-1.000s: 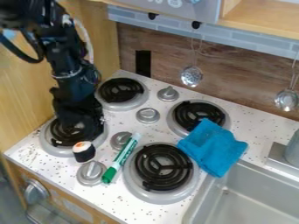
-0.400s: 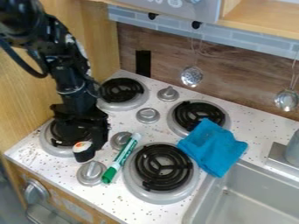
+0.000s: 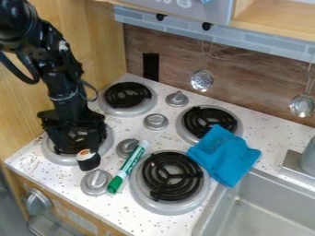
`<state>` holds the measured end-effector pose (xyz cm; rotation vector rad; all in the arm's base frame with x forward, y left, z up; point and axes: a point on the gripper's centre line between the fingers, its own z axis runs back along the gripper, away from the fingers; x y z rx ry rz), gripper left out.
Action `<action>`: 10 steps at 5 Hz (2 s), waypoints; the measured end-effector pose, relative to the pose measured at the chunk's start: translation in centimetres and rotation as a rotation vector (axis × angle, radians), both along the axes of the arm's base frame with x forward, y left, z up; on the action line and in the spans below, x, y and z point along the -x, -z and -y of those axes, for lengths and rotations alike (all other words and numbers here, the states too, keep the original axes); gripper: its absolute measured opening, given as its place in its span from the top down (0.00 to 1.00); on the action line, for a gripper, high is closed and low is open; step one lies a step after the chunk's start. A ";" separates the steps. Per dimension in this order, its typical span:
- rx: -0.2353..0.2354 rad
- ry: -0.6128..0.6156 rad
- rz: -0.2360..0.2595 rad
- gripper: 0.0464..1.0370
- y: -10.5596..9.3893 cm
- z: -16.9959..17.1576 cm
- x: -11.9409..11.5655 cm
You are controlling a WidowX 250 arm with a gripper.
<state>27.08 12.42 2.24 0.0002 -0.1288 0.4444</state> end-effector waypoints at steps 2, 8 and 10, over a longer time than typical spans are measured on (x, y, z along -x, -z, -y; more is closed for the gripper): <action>-0.013 -0.070 0.004 0.04 1.7 -0.8 -0.9; 0.026 -0.113 -0.043 0.44 4.7 -1.3 -1.3; 0.082 -0.084 -0.030 0.46 3.2 -0.3 -1.4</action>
